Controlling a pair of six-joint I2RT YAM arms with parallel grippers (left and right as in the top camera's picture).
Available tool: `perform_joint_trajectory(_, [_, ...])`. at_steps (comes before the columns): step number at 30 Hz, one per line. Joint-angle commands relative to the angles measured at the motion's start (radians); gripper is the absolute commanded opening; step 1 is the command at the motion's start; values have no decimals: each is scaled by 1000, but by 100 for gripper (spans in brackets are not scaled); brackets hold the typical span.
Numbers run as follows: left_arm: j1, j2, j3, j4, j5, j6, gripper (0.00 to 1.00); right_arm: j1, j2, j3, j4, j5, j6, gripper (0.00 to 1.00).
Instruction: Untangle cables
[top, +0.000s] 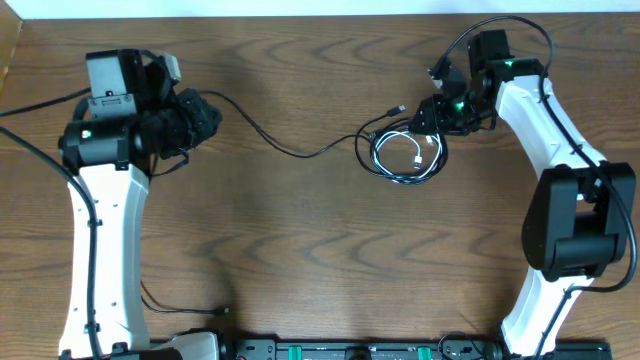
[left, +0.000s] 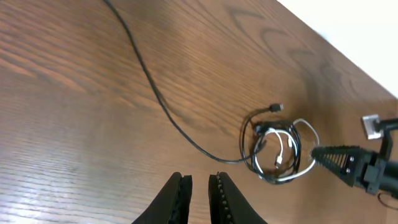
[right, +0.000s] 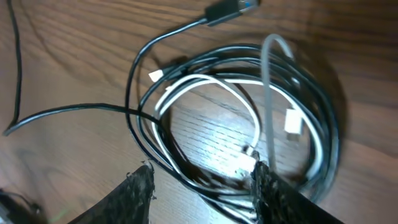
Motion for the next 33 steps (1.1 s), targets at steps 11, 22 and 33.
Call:
perform_joint_trajectory(11, [-357,204,12,54,-5,16,14,-84,-169,8,-40,138,121,61])
perform_joint_trajectory(22, [-543,418,12,198,-6,-80,11,-116,-168,7,-70,138,112,63])
perform_joint_trajectory(33, [-622,576,12,431,-64,-186,11,-116,-168,6,-77,139,85,65])
